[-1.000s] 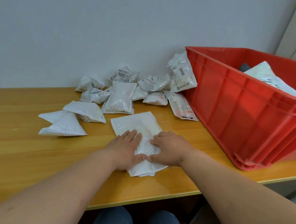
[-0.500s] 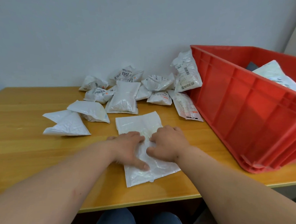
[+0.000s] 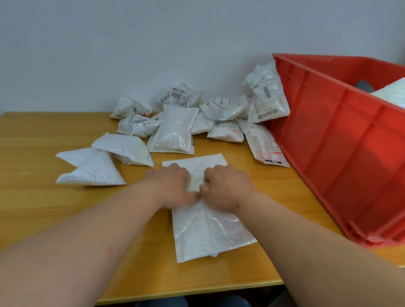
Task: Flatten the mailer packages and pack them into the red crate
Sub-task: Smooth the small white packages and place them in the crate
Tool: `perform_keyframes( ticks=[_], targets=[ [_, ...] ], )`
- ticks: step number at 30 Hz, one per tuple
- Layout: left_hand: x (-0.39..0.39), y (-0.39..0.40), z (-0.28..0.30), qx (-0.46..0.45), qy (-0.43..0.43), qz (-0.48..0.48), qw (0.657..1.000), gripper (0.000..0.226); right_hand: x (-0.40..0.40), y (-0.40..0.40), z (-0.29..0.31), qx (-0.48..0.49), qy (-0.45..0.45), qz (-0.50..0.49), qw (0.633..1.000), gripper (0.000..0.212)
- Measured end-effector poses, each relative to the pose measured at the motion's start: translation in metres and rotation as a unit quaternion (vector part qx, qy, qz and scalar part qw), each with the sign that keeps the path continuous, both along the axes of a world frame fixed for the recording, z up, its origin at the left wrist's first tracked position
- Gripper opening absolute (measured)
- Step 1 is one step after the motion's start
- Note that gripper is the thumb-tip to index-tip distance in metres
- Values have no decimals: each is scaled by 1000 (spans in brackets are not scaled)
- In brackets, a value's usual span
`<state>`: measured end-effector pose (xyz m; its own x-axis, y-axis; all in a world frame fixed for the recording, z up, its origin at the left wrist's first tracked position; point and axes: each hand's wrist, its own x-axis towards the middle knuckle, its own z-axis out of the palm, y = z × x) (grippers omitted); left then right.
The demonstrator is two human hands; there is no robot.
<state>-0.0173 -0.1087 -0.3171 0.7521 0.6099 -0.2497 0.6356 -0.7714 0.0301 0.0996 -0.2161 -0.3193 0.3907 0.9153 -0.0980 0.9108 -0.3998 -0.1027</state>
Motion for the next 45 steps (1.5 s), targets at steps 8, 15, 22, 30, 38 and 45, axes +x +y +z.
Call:
perform_keyframes(
  ticks=[8, 15, 22, 30, 38, 45],
  targets=[
    [12, 11, -15, -25, 21, -18, 999, 73, 20, 20, -25, -43, 35, 19, 998, 60],
    [9, 14, -17, -80, -39, 20, 996, 81, 15, 20, -31, -32, 63, -7, 997, 60],
    [-8, -7, -13, -111, -161, 189, 962, 104, 0, 4, -13, 37, -51, -31, 998, 45],
    [-7, -25, 3, -353, -362, 314, 803, 86, -18, -18, 9, -13, 76, -50, 996, 51],
    [-9, -43, 45, -362, -445, 281, 770, 49, -31, -34, 55, -33, 157, -57, 985, 78],
    [-9, -62, 67, -352, -516, 234, 745, 35, -37, -45, 97, 60, 70, -18, 996, 8]
  ],
)
